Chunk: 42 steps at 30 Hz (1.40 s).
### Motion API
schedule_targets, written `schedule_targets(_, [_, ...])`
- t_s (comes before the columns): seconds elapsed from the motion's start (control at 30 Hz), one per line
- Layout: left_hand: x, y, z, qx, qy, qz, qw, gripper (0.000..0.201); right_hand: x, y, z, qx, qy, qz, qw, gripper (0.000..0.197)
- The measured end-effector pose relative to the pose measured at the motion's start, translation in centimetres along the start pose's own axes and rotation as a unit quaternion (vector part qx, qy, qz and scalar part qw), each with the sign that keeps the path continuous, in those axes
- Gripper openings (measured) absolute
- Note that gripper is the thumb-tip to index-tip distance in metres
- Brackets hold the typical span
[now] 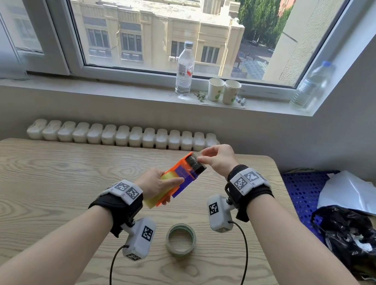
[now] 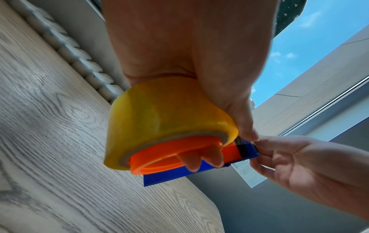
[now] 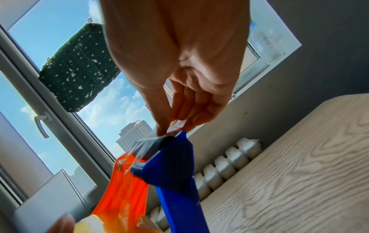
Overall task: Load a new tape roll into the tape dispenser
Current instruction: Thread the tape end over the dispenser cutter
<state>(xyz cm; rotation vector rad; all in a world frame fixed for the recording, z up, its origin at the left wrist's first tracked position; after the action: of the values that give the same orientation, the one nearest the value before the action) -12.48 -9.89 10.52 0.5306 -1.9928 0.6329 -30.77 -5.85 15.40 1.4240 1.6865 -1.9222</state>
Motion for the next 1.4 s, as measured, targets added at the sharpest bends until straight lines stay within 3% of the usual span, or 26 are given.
schedule_targets(0.4, [-0.2, -0.3, 0.1, -0.006, -0.001, -0.004, 1.000, 0.038, 0.6, 1.6, 0.1, 0.000, 0.006, -0.004, 1.000, 0.030])
schedule_targets(0.57, [-0.8, -0.5, 0.2, -0.015, 0.006, -0.019, 1.000, 0.038, 1.0, 1.7, 0.0, -0.013, 0.027, 0.041, 0.999, 0.056])
schedule_targets(0.73, [-0.9, -1.8, 0.2, 0.024, 0.002, -0.043, 0.999, 0.036, 2.1, 1.6, -0.3, 0.002, 0.056, 0.076, 0.996, 0.033])
schedule_targets(0.93, [-0.2, -2.4, -0.1, 0.061, 0.013, -0.052, 0.997, 0.039, 2.1, 5.0, -2.2, -0.106, 0.033, 0.060, 0.992, 0.051])
schedule_targets(1.0, [-0.2, -2.4, -0.1, 0.065, 0.014, -0.036, 0.997, 0.048, 1.3, 5.8, -2.6, -0.123, 0.007, 0.072, 0.990, 0.045])
schedule_targets(1.2, [0.1, -2.0, -0.3, 0.052, 0.018, -0.030, 0.998, 0.049, 0.2, 6.3, -3.7, -0.120, -0.022, 0.098, 0.988, 0.034])
schedule_targets(1.3, [0.4, -1.9, -0.6, 0.048, 0.017, -0.055, 0.997, 0.060, 0.0, 6.4, -3.8, -0.118, -0.020, 0.100, 0.988, 0.037])
schedule_targets(1.4, [0.8, -1.7, -0.7, 0.029, 0.007, -0.111, 0.993, 0.056, 0.0, 6.4, -4.1, -0.131, -0.009, 0.108, 0.985, 0.037])
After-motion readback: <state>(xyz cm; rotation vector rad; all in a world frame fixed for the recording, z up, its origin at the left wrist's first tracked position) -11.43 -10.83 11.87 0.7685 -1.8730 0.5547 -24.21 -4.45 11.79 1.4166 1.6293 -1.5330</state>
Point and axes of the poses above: each hand's wrist, its own z-axis towards the middle knuckle, its own y-axis out of the palm, x = y × z, the point moved 6 cm from there along z, towards the middle knuckle, and after that the axes turned 7 degrees about -z, right-handed, at the moved point
